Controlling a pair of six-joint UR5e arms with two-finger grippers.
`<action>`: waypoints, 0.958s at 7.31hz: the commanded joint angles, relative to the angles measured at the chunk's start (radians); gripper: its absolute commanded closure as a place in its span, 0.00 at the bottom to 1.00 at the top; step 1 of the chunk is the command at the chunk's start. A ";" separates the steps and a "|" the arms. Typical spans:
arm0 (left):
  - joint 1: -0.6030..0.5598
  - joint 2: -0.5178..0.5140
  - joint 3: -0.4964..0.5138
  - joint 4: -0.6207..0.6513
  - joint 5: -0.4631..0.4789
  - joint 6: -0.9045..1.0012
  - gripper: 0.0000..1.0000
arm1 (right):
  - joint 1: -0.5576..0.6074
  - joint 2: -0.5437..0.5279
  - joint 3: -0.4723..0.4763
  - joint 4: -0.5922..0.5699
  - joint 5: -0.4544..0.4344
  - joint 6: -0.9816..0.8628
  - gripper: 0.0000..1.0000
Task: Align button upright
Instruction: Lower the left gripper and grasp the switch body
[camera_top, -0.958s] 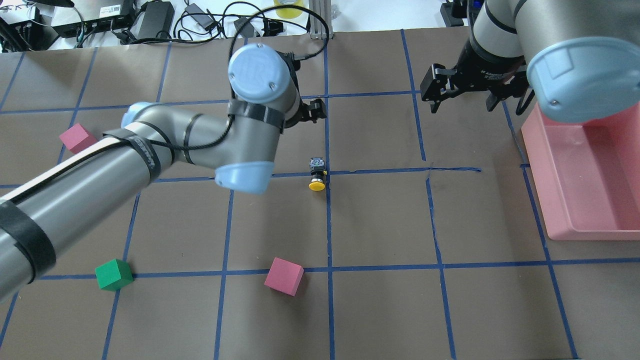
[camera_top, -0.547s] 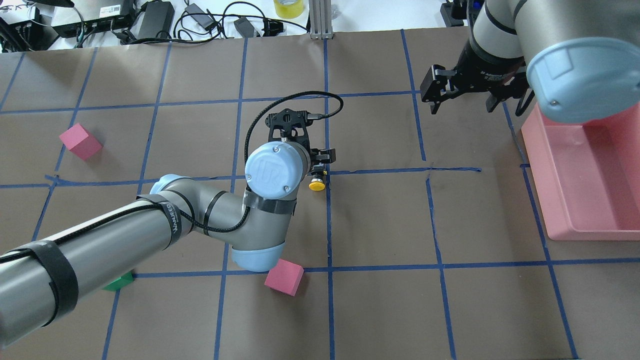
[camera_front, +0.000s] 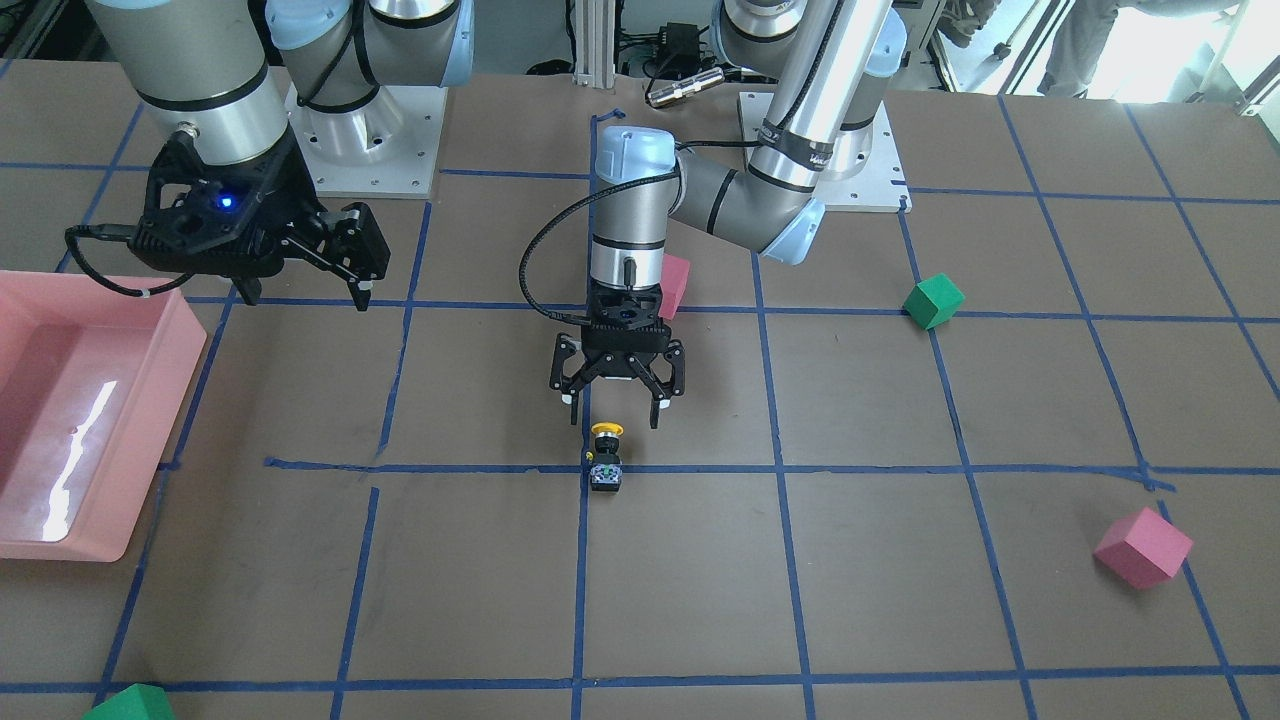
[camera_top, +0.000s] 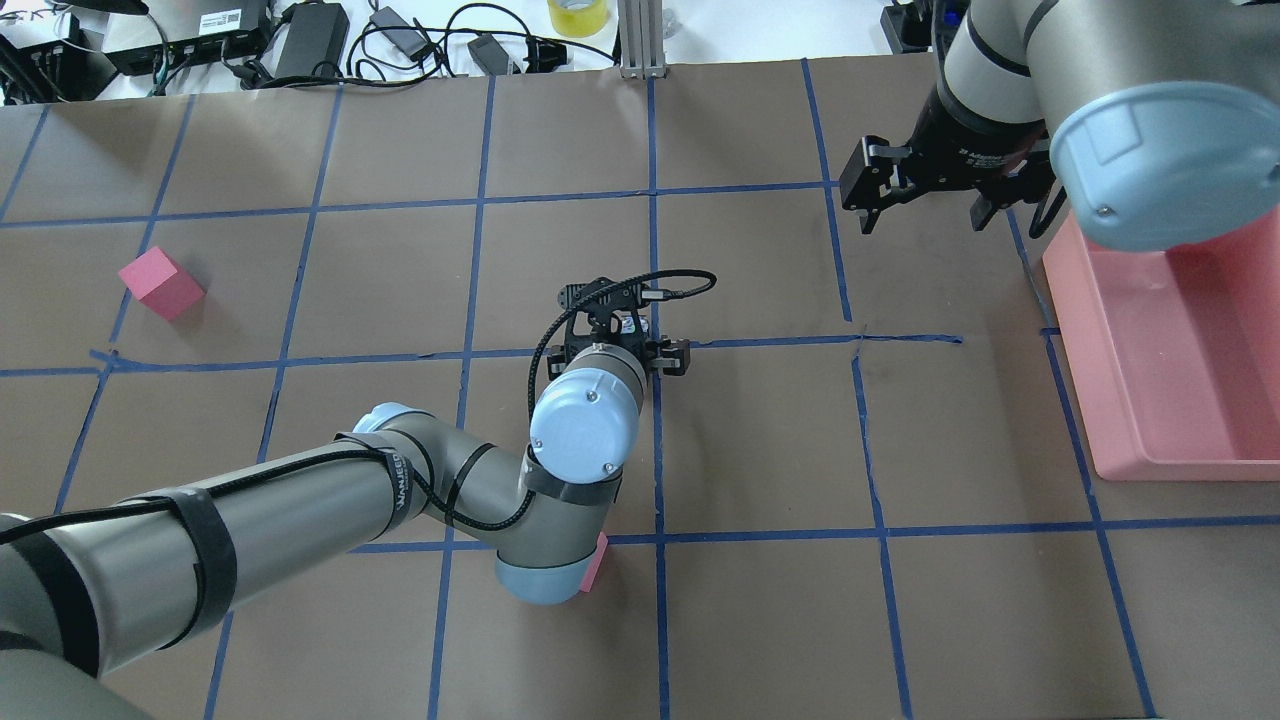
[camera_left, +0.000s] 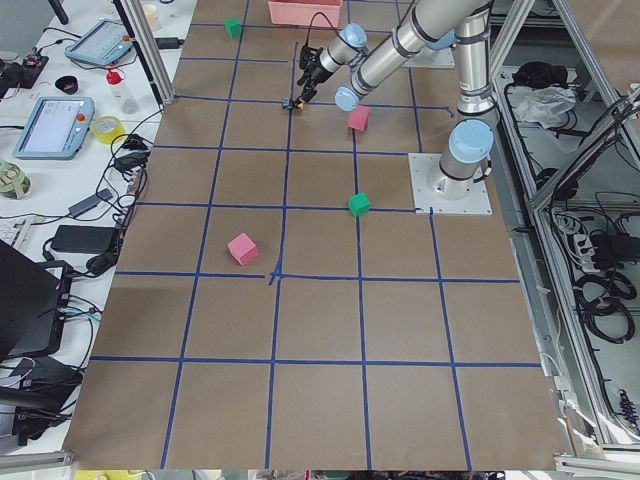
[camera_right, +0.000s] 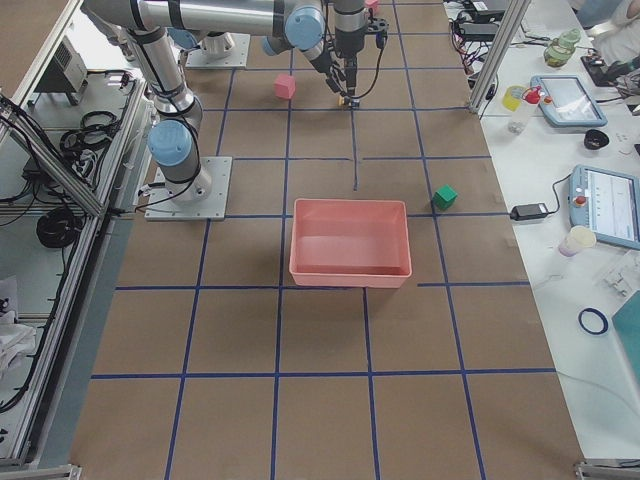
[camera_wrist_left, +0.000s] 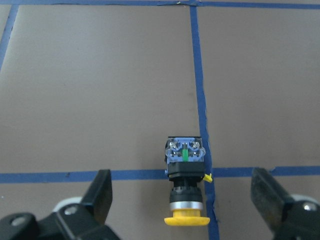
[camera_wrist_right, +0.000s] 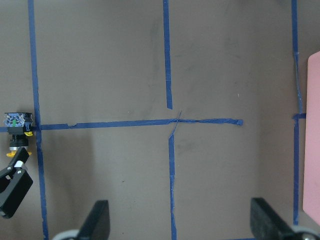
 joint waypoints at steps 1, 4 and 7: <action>-0.001 -0.078 0.011 0.051 0.002 0.000 0.02 | 0.000 0.000 0.003 -0.002 0.000 0.001 0.00; -0.002 -0.094 0.024 0.058 -0.012 -0.003 0.27 | 0.000 0.000 0.004 -0.002 0.000 0.001 0.00; -0.002 -0.098 0.026 0.041 -0.009 0.006 0.85 | 0.000 0.000 0.004 -0.002 0.000 0.001 0.00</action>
